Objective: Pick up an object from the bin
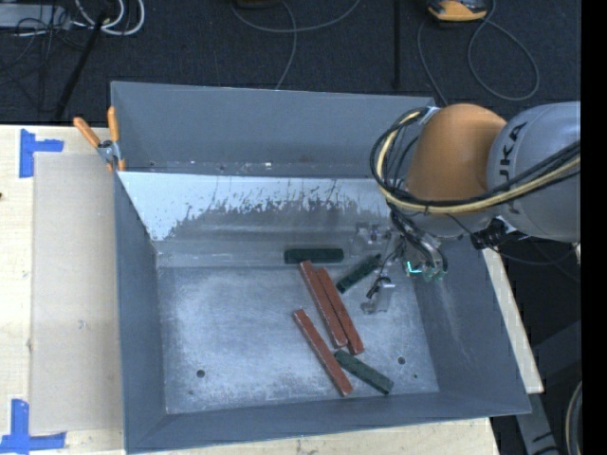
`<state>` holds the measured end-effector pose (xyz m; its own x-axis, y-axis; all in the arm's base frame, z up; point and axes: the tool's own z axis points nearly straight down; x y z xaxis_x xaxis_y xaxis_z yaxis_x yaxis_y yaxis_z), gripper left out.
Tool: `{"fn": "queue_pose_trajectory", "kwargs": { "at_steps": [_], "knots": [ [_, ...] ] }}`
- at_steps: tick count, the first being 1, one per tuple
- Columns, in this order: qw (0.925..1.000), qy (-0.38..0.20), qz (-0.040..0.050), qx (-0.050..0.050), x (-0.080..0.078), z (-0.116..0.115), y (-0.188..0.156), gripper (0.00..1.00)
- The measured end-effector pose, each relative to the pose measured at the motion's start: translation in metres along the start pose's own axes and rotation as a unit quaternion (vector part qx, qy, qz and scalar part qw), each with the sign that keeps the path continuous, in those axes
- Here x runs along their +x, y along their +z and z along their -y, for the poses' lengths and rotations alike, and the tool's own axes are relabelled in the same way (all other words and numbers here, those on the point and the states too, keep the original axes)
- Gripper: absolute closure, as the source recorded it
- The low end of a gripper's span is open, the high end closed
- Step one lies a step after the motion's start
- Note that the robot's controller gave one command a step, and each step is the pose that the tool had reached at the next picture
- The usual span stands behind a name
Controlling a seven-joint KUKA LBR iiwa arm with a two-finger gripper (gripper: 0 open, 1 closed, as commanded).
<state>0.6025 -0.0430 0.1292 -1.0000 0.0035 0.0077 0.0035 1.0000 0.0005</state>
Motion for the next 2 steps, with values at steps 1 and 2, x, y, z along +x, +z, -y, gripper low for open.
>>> {"fn": "queue_pose_trajectory", "kwargs": {
  "at_steps": [1, 2],
  "knots": [
    [0.9995, 0.031, 0.0019, 0.0, -0.008, 0.038, 0.049, 0.0],
    [0.9982, 0.059, 0.0041, -0.001, -0.02, 0.005, 0.058, 0.0]
  ]
}}
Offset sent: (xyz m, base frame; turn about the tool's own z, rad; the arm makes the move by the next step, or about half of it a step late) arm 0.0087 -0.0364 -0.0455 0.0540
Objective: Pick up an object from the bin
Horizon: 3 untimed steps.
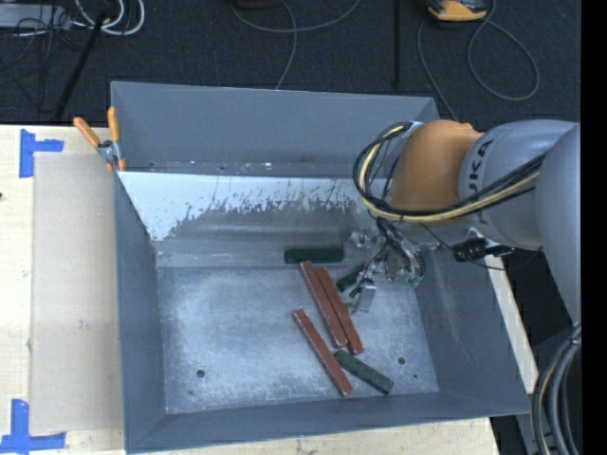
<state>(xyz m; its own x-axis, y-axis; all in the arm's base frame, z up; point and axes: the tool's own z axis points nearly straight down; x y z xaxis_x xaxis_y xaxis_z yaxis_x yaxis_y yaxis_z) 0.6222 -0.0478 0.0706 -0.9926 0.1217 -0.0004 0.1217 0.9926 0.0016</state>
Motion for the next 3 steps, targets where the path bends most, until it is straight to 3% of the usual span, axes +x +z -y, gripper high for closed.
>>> {"fn": "queue_pose_trajectory", "kwargs": {
  "at_steps": [1, 2, 3],
  "knots": [
    [0.9998, -0.022, -0.0003, 0.0, 0.009, -0.037, 0.001, 0.0],
    [0.9999, 0.012, -0.0034, 0.0, 0.087, -0.085, -0.013, 0.0],
    [0.9983, -0.058, -0.001, 0.002, 0.097, 0.03, 0.001, 0.0]
  ]
}}
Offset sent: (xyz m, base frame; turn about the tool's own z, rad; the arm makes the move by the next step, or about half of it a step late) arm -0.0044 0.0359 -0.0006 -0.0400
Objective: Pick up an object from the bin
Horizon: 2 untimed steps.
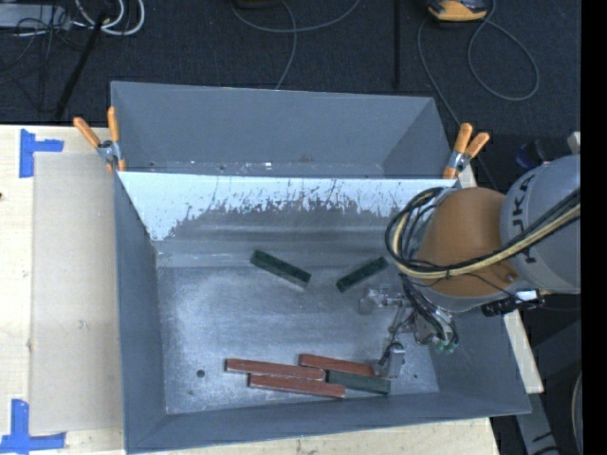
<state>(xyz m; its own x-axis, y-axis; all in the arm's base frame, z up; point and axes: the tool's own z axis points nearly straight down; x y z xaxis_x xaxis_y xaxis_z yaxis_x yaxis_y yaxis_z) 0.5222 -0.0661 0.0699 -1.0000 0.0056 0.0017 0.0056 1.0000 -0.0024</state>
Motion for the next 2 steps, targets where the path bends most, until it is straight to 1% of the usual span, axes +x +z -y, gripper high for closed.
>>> {"fn": "queue_pose_trajectory", "kwargs": {
  "at_steps": [1, 2],
  "knots": [
    [0.9995, 0.032, 0.0032, -0.002, 0.0454, -0.0586, -0.0009, 0.0],
    [0.9995, 0.033, 0.0014, -0.002, 0.0452, -0.0574, -0.0019, 1.0]
  ]
}}
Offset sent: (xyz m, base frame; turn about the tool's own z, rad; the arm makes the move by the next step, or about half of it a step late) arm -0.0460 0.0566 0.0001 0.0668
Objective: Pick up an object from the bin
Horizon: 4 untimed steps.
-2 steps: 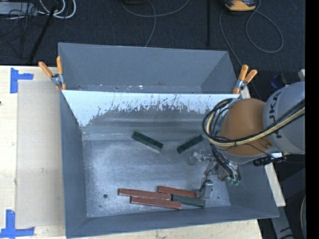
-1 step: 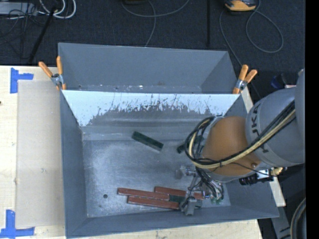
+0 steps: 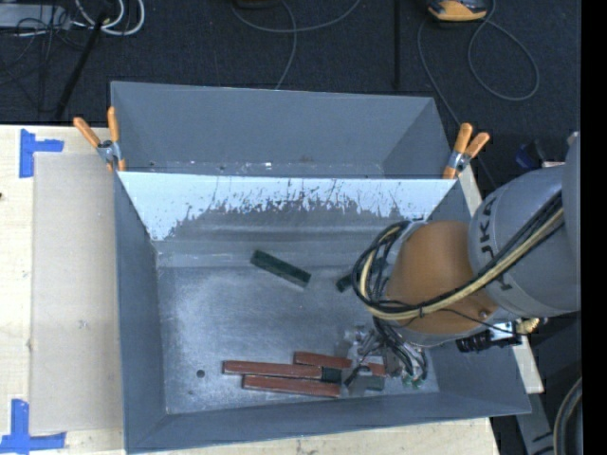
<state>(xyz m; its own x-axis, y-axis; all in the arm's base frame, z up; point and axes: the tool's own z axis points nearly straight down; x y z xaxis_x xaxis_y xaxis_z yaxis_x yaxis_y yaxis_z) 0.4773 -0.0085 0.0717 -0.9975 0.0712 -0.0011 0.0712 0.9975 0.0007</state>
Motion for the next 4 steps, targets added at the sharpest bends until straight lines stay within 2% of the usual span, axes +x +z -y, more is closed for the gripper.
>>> {"fn": "queue_pose_trajectory", "kwargs": {
  "at_steps": [1, 2, 3, 4],
  "knots": [
    [0.9999, -0.012, 0.0038, 0.0, -0.015, -0.006, -0.113, 1.0],
    [0.9999, -0.012, -0.0006, 0.0, -0.013, -0.006, -0.109, 0.0],
    [0.9984, 0.056, -0.0003, 0.0, 0.006, -0.01, -0.004, 0.0],
    [0.9985, 0.055, -0.0004, 0.0, 0.005, -0.01, -0.007, 1.0]
  ]
}}
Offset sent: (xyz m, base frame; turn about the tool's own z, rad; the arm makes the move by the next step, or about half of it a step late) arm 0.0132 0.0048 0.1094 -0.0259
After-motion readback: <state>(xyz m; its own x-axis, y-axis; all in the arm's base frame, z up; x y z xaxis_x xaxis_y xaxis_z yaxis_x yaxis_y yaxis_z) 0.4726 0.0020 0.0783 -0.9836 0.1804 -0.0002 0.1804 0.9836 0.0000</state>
